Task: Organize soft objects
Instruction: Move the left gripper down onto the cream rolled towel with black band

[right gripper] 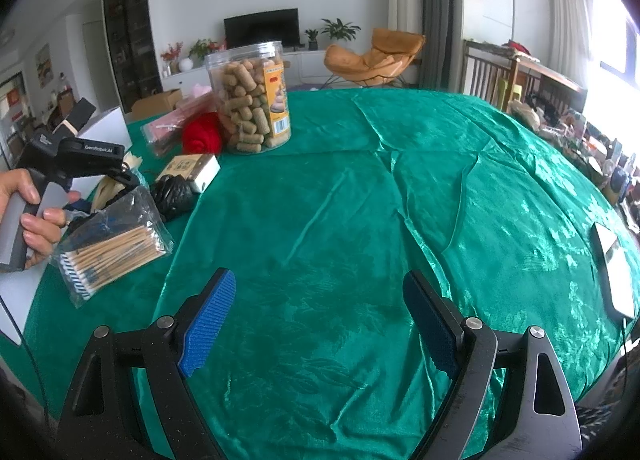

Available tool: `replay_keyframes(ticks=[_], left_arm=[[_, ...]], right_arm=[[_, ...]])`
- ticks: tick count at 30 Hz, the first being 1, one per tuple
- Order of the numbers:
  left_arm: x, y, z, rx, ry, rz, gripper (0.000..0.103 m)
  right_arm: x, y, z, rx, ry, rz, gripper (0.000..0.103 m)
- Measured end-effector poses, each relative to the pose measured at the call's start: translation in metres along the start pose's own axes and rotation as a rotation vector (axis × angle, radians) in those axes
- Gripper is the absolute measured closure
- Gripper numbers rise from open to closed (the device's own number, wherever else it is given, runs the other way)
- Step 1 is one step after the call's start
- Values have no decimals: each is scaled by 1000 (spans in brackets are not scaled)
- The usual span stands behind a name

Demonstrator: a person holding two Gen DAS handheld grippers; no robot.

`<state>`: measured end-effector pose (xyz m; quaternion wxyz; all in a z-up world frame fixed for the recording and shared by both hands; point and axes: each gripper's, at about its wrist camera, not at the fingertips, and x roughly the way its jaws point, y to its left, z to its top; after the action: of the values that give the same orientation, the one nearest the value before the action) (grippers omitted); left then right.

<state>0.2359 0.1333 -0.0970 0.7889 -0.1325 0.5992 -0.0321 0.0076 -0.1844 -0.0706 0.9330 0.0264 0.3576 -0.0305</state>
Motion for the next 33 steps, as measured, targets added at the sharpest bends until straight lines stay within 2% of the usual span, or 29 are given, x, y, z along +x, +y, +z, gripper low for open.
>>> replay_keyframes(ticks=[5,12,23,26,29,33], left_arm=[[9,-27,-6,58,8,46,0],[19,-45,-5,142,43,152,0],[34,-58,18,178,109,169,0],[34,-52,28,148,164,171,0],[17,-46,40,138,117,137,1],[6,-44,51,150,70,132,15]], right_arm=[[0,0,0,1,-4,3,15],[0,0,1,2,-9,6,15],[0,0,1,3,-11,8,15],[-1,0,1,6,-16,8,15],[-2,0,1,9,-17,11,15],[-1,1,1,9,-5,17,15]])
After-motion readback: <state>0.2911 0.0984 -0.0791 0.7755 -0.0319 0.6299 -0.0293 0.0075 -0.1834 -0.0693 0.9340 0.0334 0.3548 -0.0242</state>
